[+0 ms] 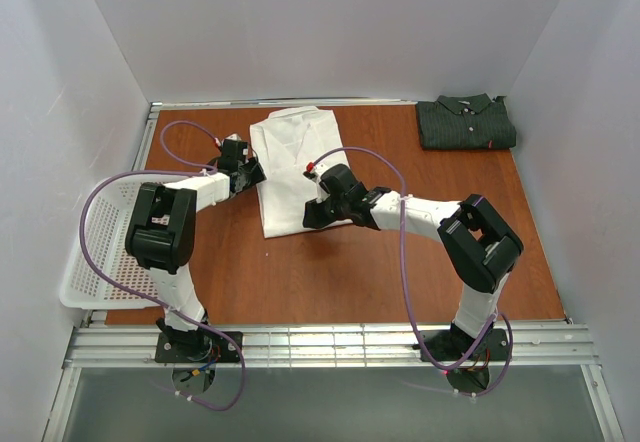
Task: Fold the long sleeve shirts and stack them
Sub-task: Fold the shirt
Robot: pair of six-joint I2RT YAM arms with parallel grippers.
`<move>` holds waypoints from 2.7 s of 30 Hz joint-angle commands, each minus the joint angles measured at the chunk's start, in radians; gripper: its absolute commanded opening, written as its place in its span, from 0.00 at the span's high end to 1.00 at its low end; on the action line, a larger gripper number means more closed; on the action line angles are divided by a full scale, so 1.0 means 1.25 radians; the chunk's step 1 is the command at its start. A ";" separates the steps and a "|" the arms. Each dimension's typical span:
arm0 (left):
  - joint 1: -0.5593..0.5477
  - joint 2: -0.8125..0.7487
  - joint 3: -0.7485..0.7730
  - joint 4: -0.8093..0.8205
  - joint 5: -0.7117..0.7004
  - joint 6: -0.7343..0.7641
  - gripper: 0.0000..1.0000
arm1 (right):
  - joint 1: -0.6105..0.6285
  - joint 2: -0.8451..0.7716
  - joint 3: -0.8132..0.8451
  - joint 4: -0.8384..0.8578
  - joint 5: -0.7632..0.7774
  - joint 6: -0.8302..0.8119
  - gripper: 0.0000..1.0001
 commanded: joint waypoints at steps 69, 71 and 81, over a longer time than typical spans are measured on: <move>-0.193 -0.140 -0.072 -0.107 -0.025 -0.199 0.52 | 0.016 -0.242 -0.348 0.003 -0.035 0.035 0.79; -0.179 -0.118 -0.074 -0.096 -0.020 -0.213 0.53 | 0.035 -0.246 -0.356 -0.023 -0.019 0.035 0.79; -0.125 -0.107 -0.181 -0.082 0.007 -0.304 0.54 | 0.031 -0.339 -0.358 -0.131 0.037 0.013 0.77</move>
